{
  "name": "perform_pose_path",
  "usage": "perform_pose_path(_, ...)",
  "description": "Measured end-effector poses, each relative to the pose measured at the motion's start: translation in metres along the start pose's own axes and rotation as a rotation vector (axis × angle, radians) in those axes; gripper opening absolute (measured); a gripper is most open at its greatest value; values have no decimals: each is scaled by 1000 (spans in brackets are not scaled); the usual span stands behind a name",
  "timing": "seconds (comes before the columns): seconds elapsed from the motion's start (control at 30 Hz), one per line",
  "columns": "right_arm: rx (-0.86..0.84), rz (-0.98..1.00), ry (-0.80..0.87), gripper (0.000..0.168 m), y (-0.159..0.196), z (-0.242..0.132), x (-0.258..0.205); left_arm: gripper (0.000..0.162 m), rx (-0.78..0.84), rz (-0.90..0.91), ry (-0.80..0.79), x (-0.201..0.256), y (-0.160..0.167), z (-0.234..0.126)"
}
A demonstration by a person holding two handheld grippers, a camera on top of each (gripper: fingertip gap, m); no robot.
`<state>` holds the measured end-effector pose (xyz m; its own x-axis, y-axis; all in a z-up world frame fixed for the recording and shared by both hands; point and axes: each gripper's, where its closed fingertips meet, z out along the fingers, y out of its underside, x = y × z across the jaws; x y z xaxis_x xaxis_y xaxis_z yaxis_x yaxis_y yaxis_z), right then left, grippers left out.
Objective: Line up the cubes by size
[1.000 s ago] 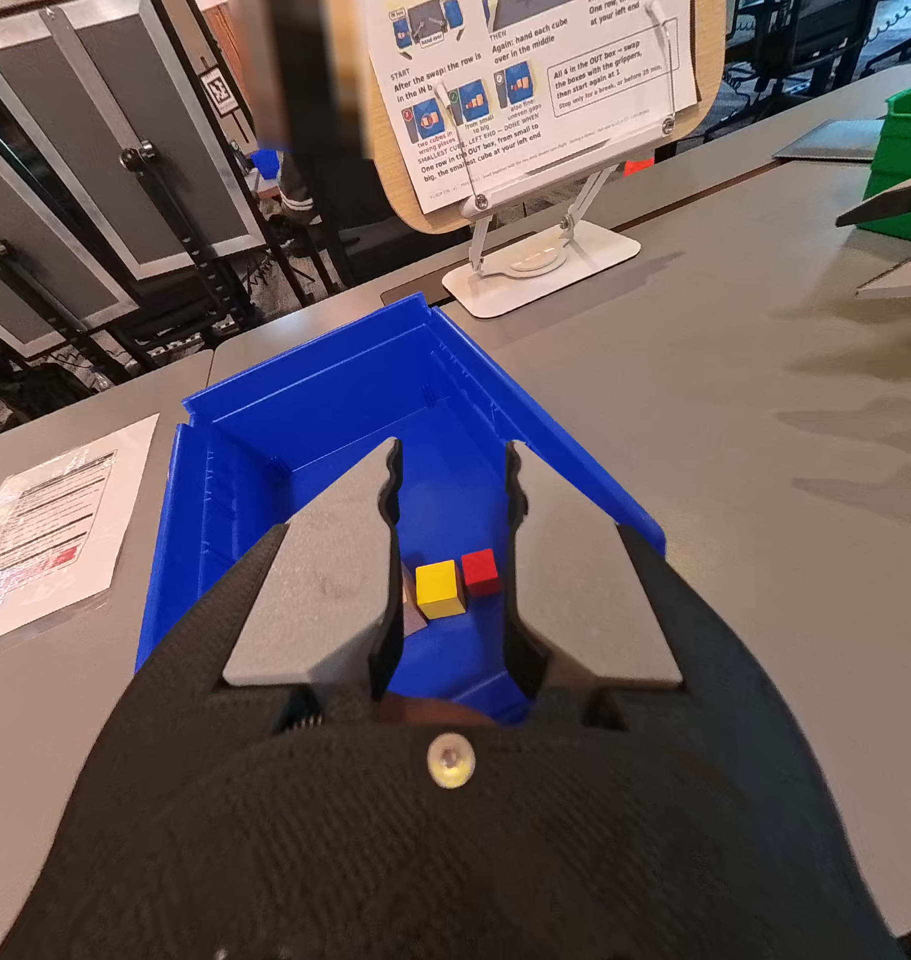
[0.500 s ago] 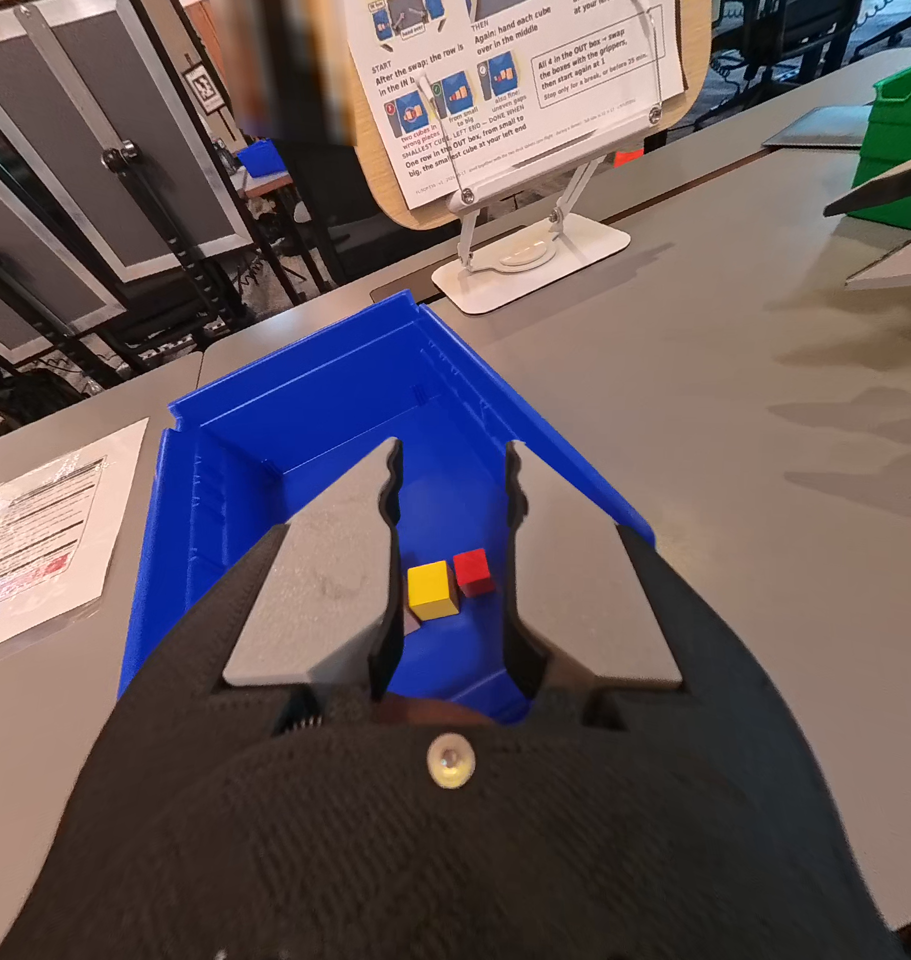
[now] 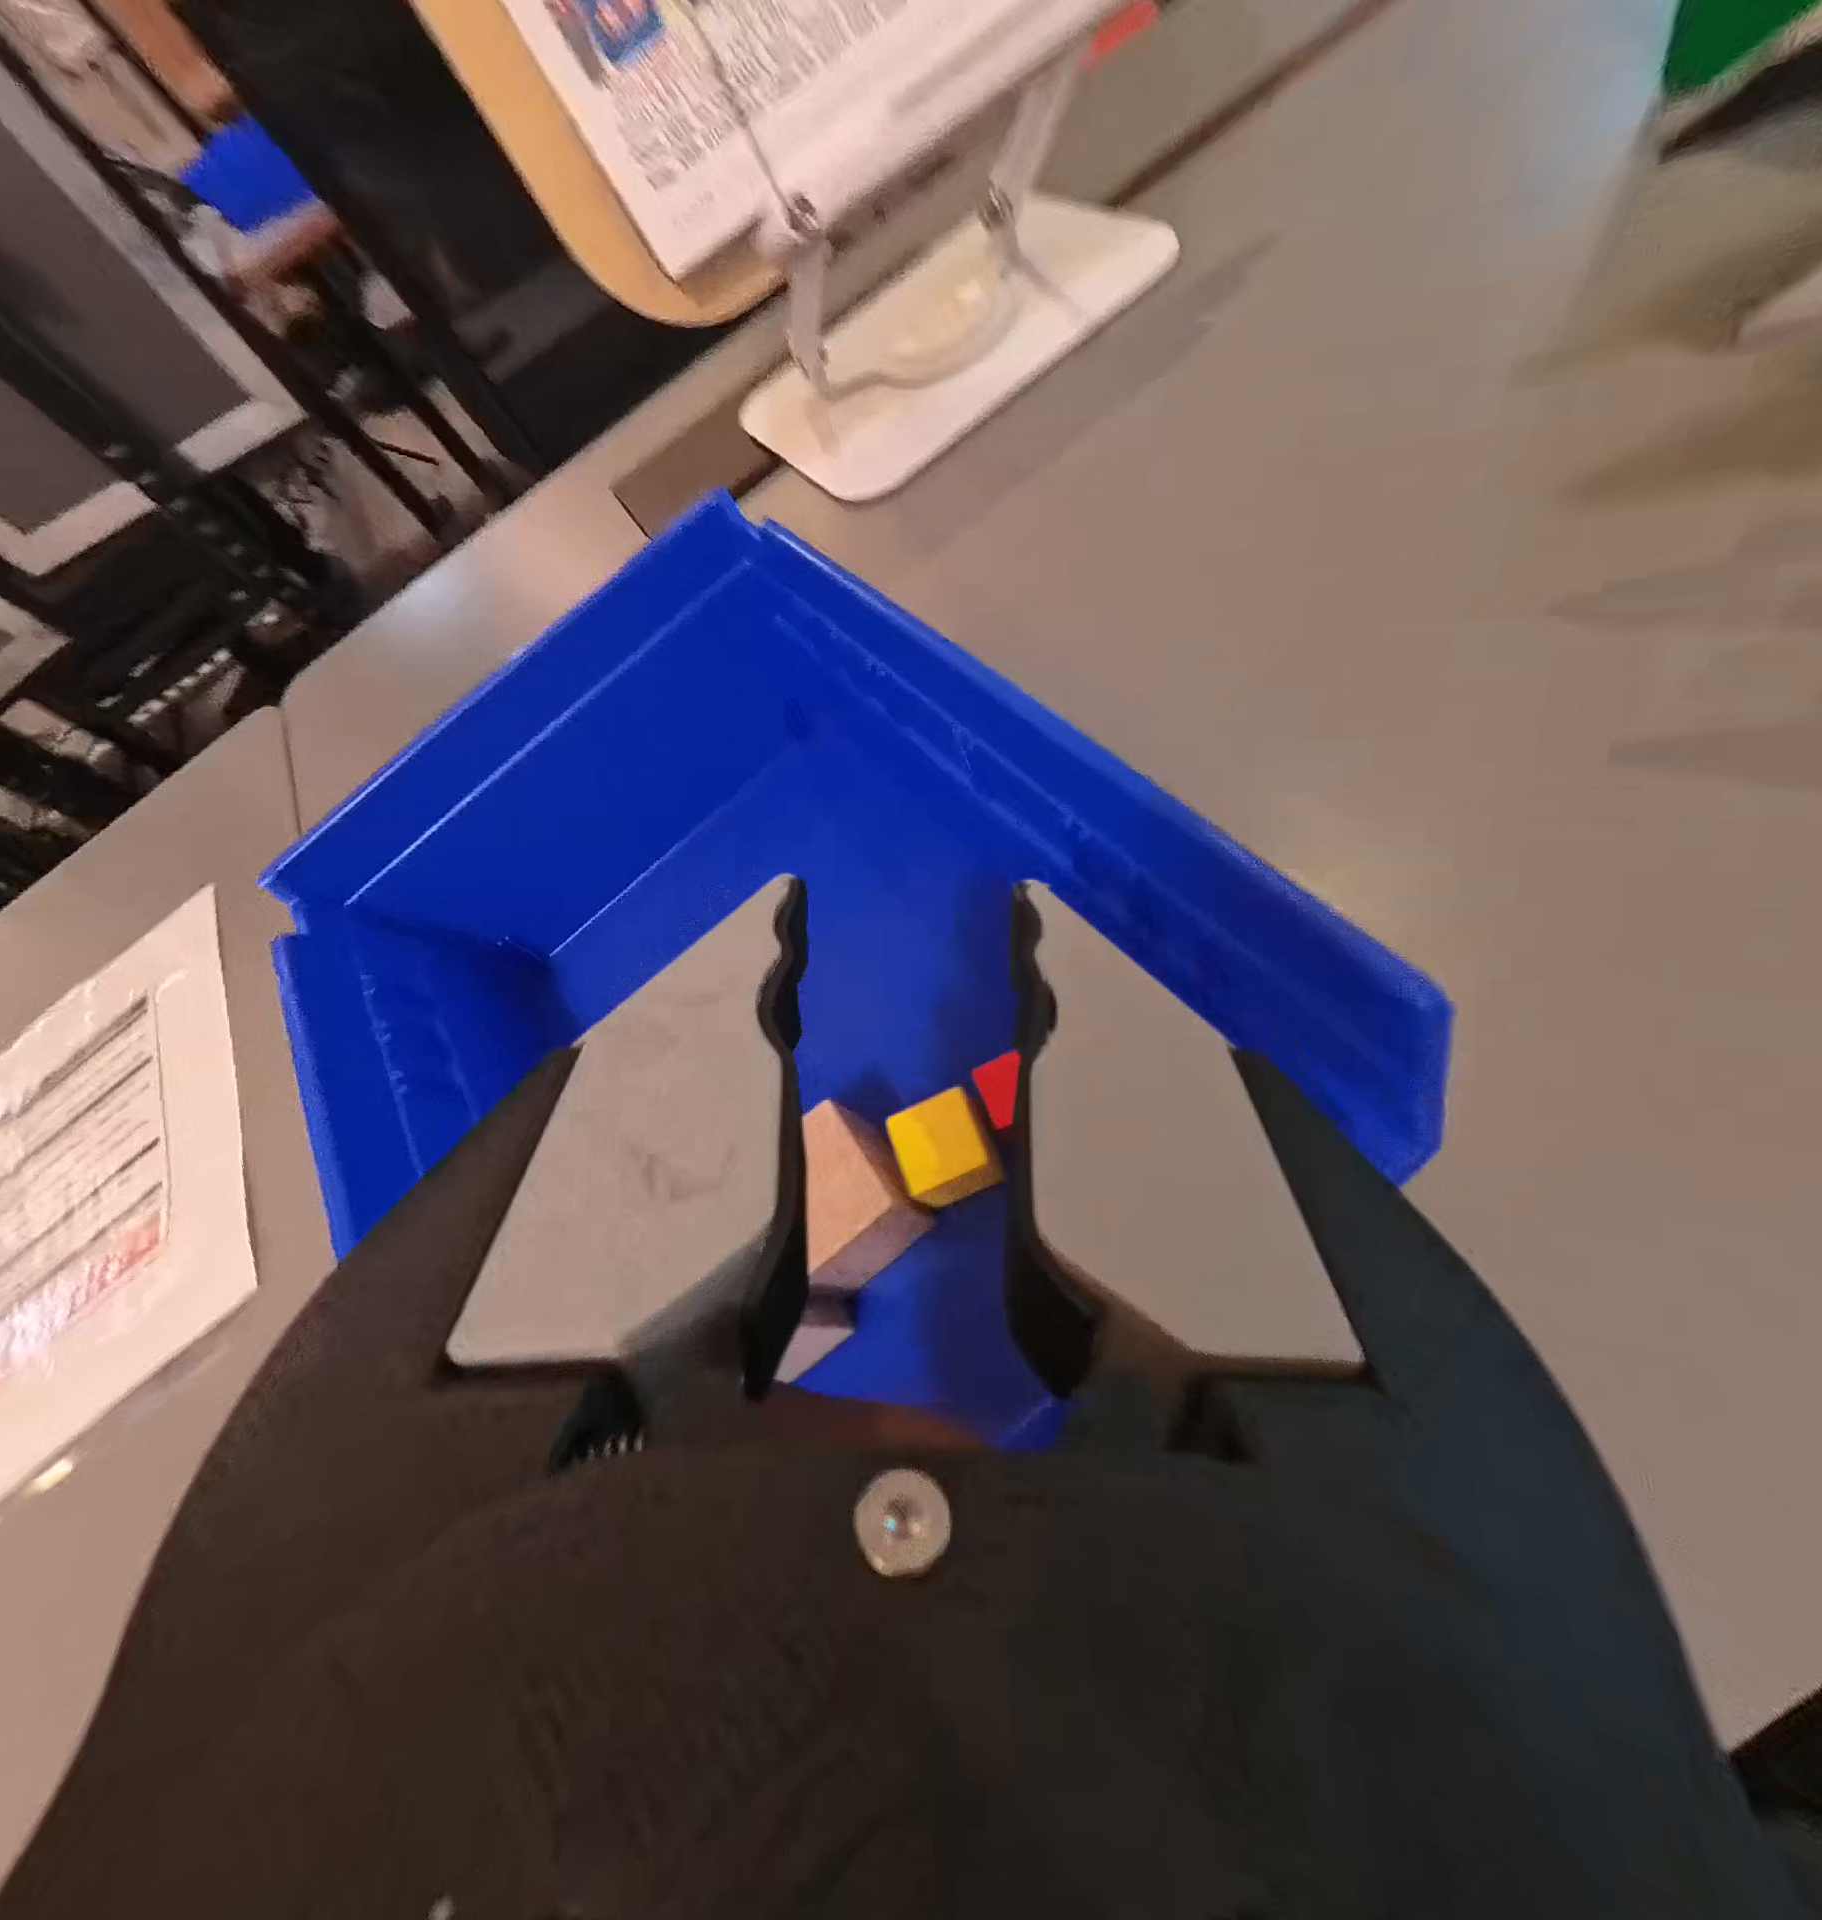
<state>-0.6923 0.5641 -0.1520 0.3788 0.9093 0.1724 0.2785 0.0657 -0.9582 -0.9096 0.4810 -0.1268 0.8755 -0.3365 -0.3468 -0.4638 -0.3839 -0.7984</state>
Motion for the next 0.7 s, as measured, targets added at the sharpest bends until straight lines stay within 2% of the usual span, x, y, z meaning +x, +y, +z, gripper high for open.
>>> perform_pose_path(0.1,4,3,-3,57,0,0,0,40,-121,235,199,20,16,11)
perform_pose_path(0.2,-5,13,-8,57,2,1,0,51,-297,554,396,38,57,18)
perform_pose_path(0.27,-6,13,-8,57,2,2,0,49,-376,675,484,43,80,23)
perform_pose_path(0.5,3,21,-10,57,1,0,1,47,-479,738,491,33,97,47)
perform_pose_path(0.53,3,22,-12,57,1,0,0,44,-506,747,495,31,102,49)
perform_pose_path(0.57,5,23,-14,57,0,0,0,29,-511,748,501,31,103,51)
perform_pose_path(0.7,13,21,-16,57,-2,-1,-1,23,-506,731,515,32,101,53)
